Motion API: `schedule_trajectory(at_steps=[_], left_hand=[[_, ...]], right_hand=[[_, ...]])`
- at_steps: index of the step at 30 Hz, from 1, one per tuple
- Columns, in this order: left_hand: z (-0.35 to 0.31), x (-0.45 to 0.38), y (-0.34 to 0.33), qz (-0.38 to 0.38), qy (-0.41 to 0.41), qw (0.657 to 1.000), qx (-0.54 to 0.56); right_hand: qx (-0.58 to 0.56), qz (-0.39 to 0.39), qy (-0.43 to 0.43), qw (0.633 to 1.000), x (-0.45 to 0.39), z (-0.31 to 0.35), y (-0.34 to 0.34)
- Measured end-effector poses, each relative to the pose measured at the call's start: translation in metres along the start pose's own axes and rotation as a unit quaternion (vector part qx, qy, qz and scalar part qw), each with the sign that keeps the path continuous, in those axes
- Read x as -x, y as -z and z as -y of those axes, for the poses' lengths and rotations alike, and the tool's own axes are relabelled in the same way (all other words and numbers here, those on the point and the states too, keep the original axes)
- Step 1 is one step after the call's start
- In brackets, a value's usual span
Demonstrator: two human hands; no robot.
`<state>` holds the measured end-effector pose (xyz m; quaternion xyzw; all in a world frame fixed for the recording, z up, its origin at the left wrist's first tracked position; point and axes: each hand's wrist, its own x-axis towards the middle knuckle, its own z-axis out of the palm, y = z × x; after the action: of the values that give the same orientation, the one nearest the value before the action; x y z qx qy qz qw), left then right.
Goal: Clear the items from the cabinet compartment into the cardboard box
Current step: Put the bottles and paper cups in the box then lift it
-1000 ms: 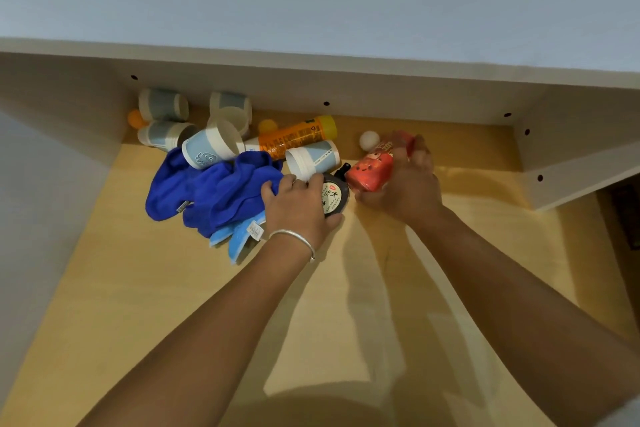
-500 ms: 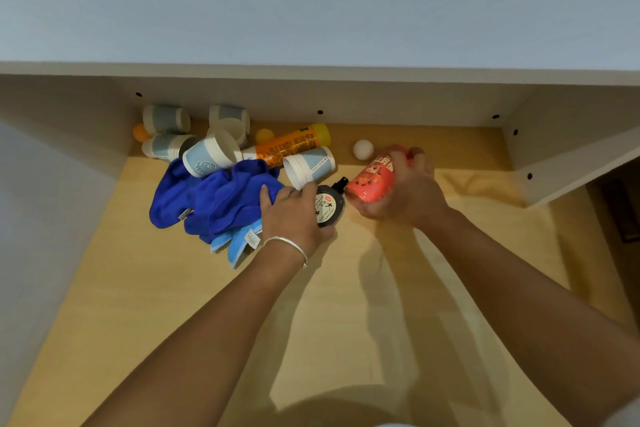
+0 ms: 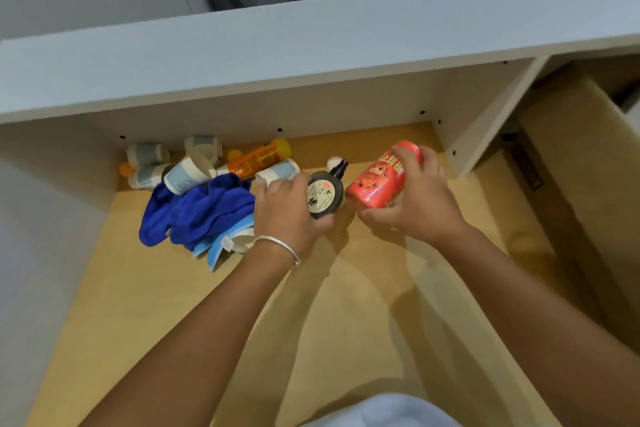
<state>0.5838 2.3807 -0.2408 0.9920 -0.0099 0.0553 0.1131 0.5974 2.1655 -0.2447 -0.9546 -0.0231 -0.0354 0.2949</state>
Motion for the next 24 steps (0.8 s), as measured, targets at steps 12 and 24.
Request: schedule_trajectory(at_steps=[12,24], left_hand=[[-0.167,-0.021,0.05,-0.09,-0.177,0.971,0.134],[-0.346,-0.041,0.044,-0.066,-0.329,0.926,0.173]], right_hand=[[0.036,-0.193,-0.076,0.978,0.079,-0.051,0.162],[0.034,-0.257,-0.226,0.939,0.143,-0.142,0.248]])
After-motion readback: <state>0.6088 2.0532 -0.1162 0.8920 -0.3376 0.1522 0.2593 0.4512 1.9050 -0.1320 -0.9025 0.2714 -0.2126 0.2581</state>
